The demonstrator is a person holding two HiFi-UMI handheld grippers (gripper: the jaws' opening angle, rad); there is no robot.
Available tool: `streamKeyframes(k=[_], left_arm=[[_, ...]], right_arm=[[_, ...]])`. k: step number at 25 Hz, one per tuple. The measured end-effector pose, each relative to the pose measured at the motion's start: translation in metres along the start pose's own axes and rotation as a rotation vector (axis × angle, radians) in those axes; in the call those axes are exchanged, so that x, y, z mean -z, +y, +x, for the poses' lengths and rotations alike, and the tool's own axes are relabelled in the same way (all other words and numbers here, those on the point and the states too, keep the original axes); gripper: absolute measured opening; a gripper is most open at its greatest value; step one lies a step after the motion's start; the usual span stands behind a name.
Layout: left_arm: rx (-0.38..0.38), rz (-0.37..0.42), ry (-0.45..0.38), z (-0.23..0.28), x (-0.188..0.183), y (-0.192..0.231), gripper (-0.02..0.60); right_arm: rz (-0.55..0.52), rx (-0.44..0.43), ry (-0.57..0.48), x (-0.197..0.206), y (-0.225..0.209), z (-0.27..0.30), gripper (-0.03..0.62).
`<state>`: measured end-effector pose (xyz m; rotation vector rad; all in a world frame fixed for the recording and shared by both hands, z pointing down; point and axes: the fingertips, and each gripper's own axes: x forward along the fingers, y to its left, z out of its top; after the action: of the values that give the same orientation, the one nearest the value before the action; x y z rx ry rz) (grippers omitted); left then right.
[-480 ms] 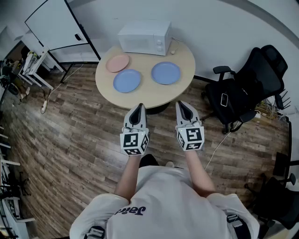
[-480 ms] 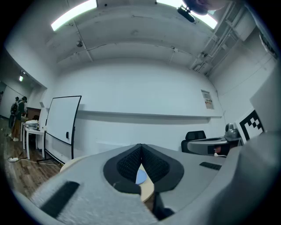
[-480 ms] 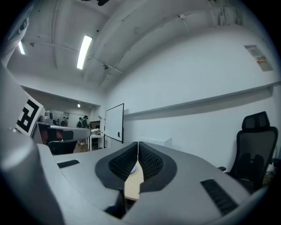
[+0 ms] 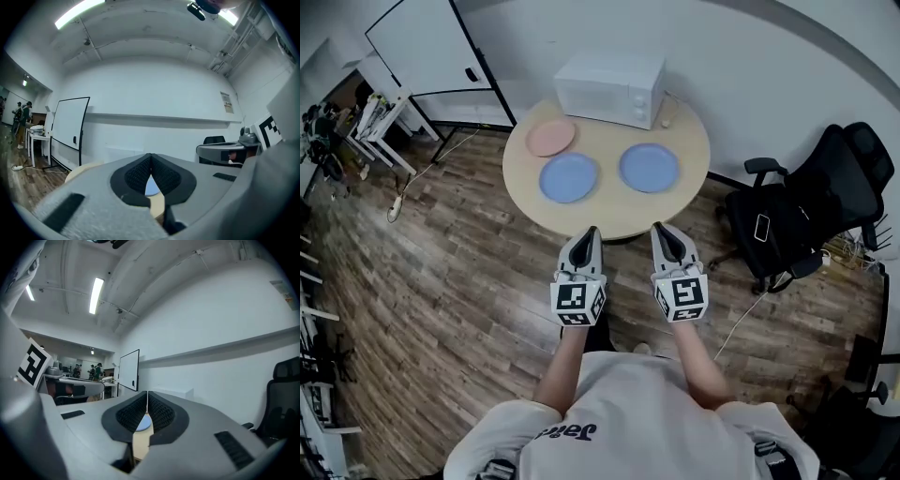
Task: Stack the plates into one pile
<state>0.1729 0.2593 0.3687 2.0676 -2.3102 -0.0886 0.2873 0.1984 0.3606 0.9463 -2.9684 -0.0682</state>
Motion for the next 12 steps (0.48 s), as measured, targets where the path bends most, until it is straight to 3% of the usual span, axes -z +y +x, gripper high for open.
streamKeyframes(k=[8, 12], left_arm=[[0.021, -0.035, 0.013, 0.084, 0.015, 0.091, 0.012], [0.027, -0.041, -0.006, 0.135, -0.001, 0.156, 0.012]], right_arm=[[0.038, -0.04, 0.11, 0.047, 0.011, 0.123, 0.02], [0.009, -0.077, 0.107, 0.034, 0.027, 0.214, 0.02]])
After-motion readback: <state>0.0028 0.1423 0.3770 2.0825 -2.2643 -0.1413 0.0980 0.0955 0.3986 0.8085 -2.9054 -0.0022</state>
